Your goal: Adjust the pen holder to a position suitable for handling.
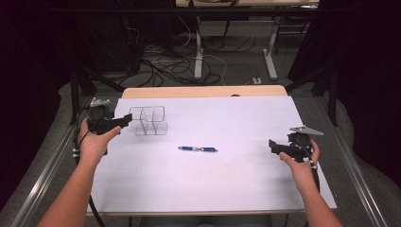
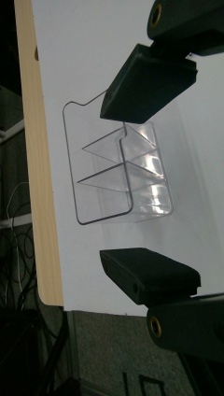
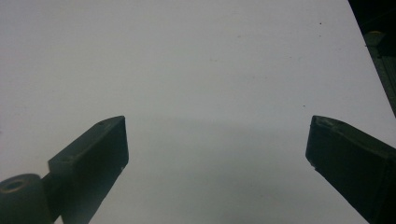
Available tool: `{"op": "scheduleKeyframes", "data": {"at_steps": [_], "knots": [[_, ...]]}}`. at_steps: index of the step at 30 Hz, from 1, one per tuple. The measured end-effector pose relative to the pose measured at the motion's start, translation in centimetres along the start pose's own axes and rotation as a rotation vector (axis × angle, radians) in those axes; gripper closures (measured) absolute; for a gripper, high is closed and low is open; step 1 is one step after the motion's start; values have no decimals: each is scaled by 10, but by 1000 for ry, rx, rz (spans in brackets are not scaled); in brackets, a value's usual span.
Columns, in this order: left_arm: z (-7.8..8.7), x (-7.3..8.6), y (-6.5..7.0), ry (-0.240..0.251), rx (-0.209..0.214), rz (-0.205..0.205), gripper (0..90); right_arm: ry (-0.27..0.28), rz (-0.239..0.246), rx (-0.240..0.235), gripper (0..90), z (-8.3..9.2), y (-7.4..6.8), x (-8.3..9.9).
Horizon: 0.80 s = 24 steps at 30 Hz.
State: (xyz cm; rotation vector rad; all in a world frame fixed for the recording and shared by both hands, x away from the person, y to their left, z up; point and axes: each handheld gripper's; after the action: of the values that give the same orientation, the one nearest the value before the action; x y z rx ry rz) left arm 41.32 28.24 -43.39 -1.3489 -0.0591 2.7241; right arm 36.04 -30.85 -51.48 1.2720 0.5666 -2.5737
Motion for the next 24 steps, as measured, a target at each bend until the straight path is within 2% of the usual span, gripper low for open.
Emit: {"op": "scheduleKeyframes", "data": {"at_steps": [5,6,10,13,15,20,24], "knots": [[-4,-12,-1,-2,5,28,274,-4,2,-3,65,0,1,1],[-6,-17,-1,-21,15,43,273,-5,0,0,67,0,1,1],[-10,-22,-1,-41,14,56,264,-7,-3,-1,68,-1,1,1],[-14,-28,-1,-80,23,68,264,-10,-6,-4,69,-1,2,1],[-20,-33,-2,-116,18,63,264,-13,-15,-3,69,-1,1,1],[-24,-38,-1,-149,21,76,305,-14,-13,-6,70,-1,1,2],[-29,-41,1,-174,8,58,339,-20,-6,-8,70,-2,2,2]]}}
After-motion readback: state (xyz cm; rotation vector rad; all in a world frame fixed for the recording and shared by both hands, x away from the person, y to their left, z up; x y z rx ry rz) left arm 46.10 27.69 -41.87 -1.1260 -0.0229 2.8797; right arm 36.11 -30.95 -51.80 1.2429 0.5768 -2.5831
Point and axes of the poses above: each handheld gripper's, and its own axes: z roughly backward along the jaws, x roughly out of its underside, y roughly to its right, and after that the axes turned 15 degrees about -x, right-handed
